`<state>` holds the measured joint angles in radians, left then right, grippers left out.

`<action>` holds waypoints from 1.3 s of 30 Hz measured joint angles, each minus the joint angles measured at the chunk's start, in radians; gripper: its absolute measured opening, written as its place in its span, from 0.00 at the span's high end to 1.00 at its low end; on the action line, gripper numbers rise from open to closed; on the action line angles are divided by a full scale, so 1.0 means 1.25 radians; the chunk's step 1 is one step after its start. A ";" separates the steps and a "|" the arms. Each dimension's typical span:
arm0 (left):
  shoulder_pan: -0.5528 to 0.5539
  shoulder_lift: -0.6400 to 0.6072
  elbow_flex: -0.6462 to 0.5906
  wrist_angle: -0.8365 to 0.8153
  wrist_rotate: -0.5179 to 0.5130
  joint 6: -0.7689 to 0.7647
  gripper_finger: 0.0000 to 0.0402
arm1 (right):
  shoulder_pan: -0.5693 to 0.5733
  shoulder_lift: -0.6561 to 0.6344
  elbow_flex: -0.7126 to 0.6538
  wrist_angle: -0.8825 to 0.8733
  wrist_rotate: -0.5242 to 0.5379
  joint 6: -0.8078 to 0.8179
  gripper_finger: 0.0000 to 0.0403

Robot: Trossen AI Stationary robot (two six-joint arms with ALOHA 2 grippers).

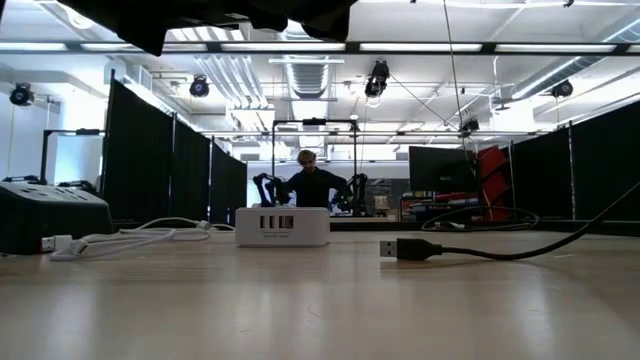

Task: Insert USB
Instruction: Insert the center black charger cable into the white outlet extension

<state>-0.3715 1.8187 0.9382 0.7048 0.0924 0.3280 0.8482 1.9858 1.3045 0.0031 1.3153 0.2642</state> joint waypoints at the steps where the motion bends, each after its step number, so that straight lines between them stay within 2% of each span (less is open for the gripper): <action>1: -0.001 0.000 0.000 0.000 -0.001 0.003 0.90 | 0.000 0.000 0.000 0.000 0.000 0.000 0.98; 3: -0.002 0.000 0.000 -0.001 -0.001 0.008 0.96 | 0.000 0.000 0.000 0.001 0.000 0.001 0.98; 11: -0.004 0.000 0.000 -0.003 -0.005 0.009 0.97 | 0.000 0.000 0.000 -0.005 -0.002 0.048 0.97; 18: -0.006 0.000 0.000 0.001 -0.006 0.016 0.97 | 0.000 0.003 0.000 -0.004 -0.001 0.061 0.75; 22: -0.008 0.000 0.000 0.000 -0.005 0.017 0.97 | 0.000 0.014 -0.001 -0.005 0.022 0.069 0.70; 25: -0.009 0.000 0.000 0.000 -0.005 0.017 0.97 | 0.000 0.020 -0.001 -0.004 0.038 0.074 0.72; 34: -0.009 0.000 0.000 -0.002 -0.005 0.018 0.97 | 0.000 0.023 -0.001 0.002 0.041 0.076 0.87; 39: -0.009 -0.001 0.000 -0.002 -0.005 0.018 0.97 | 0.000 0.023 -0.001 0.003 0.040 0.076 0.90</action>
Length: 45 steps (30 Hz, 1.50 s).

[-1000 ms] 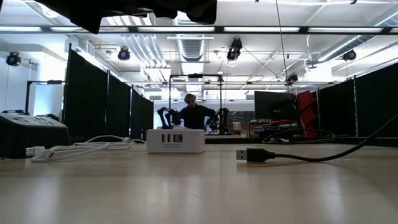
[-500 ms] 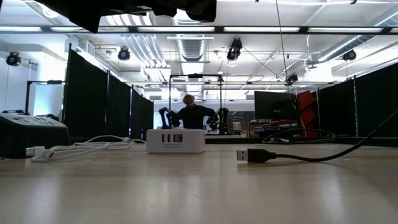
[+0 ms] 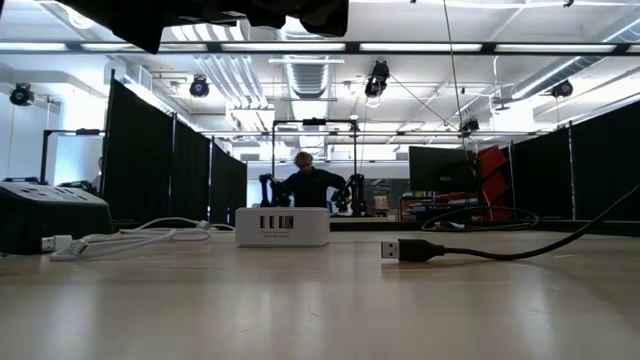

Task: Insert USB
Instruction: Insert the center black charger cable into the white outlet extension

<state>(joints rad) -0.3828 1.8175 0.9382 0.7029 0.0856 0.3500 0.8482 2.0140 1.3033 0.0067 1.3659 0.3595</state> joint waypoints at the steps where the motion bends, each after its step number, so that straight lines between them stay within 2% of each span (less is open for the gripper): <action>1: 0.000 0.000 0.000 0.000 0.000 0.000 0.97 | 0.000 0.000 0.000 0.001 0.000 0.000 0.90; 17: 0.000 0.000 0.000 -0.002 0.001 0.000 0.97 | 0.002 0.000 0.000 0.012 -0.002 -0.003 0.78; 33: 0.000 0.000 0.000 -0.006 0.001 0.000 0.97 | 0.002 0.000 0.000 0.030 -0.003 -0.024 0.88; 45: 0.000 0.000 0.000 -0.008 0.001 0.000 0.97 | 0.001 0.000 0.000 0.036 -0.004 -0.024 0.88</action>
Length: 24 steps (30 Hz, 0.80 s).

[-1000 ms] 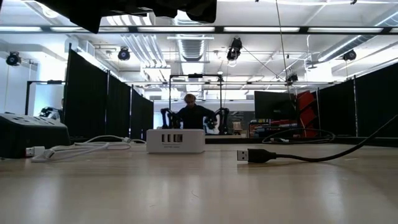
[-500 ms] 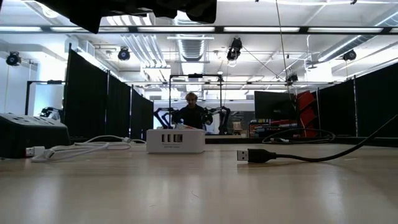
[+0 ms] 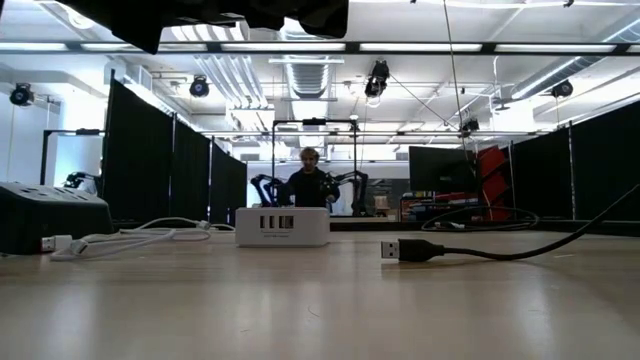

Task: Insert USB
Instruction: Insert the center black charger cable into the white outlet extension

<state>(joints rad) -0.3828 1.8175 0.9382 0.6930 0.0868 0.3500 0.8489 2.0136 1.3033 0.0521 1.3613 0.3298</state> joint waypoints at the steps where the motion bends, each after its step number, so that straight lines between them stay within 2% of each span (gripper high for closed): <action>1: 0.000 0.000 0.000 0.000 0.000 0.000 0.97 | -0.001 0.000 0.000 0.002 0.000 0.000 0.87; 9: 0.000 0.000 0.000 0.000 0.000 0.000 0.97 | -0.008 0.000 0.000 0.011 -0.004 -0.013 0.83; 17: 0.000 0.000 0.000 0.000 0.000 0.000 0.97 | -0.008 -0.001 0.000 0.012 -0.006 -0.017 0.90; 24: 0.000 0.000 0.000 0.003 0.003 0.000 0.97 | -0.004 -0.001 0.000 0.071 -0.007 -0.110 0.97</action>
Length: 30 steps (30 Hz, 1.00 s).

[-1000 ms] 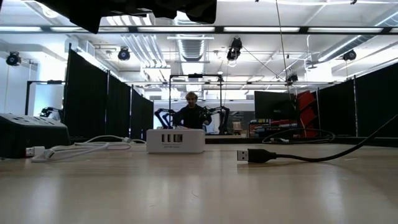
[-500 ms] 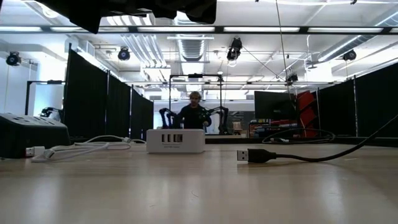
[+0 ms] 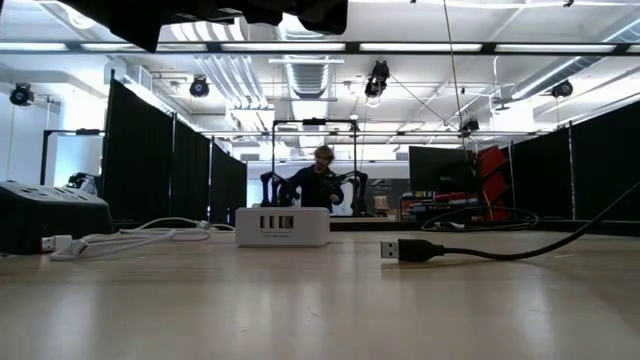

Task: Insert USB
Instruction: Insert the center black charger cable into the white outlet extension

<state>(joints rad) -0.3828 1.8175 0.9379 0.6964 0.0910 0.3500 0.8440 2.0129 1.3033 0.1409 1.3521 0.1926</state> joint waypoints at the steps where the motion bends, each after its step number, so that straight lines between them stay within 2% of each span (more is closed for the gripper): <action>1: 0.000 0.000 0.000 0.000 0.000 0.000 0.97 | 0.000 0.000 0.000 0.004 -0.001 -0.006 0.97; 6: 0.000 -0.001 0.000 -0.020 0.000 0.025 0.97 | 0.000 0.000 0.000 -0.007 -0.006 0.018 0.97; 8: -0.005 -0.002 0.002 -0.056 -0.009 0.082 0.92 | 0.000 0.000 0.000 -0.020 -0.014 0.034 0.97; 10: -0.011 -0.002 0.002 -0.089 -0.058 0.120 0.84 | -0.001 0.000 0.000 -0.038 -0.020 0.056 0.97; 13: -0.023 -0.008 -0.002 -0.164 -0.216 0.175 0.72 | 0.000 -0.002 0.001 -0.084 -0.016 0.119 0.97; 16: -0.037 -0.052 -0.002 -0.209 -0.454 0.207 0.61 | 0.000 -0.002 0.000 -0.160 -0.023 0.207 0.97; 18: -0.037 -0.079 0.001 -0.263 -0.609 0.208 0.57 | 0.000 -0.002 0.000 -0.189 -0.027 0.254 0.97; 20: -0.019 -0.101 0.000 -0.344 -0.691 0.197 0.56 | -0.001 -0.002 -0.001 -0.198 -0.034 0.273 0.97; 22: 0.029 -0.126 -0.001 -0.418 -0.683 0.158 0.57 | 0.000 -0.001 -0.002 -0.198 -0.040 0.278 0.97; 26: 0.162 -0.142 -0.002 -0.552 -0.582 0.038 0.67 | 0.001 -0.001 -0.002 -0.197 -0.041 0.286 0.97; 30: 0.277 -0.141 -0.011 -0.653 -0.599 -0.059 0.83 | 0.003 -0.001 -0.002 -0.191 -0.068 0.288 0.97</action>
<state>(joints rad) -0.0363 1.6411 0.9245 -0.1199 -0.6574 0.2757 0.8474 2.0121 1.3014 -0.0982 1.2676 0.5526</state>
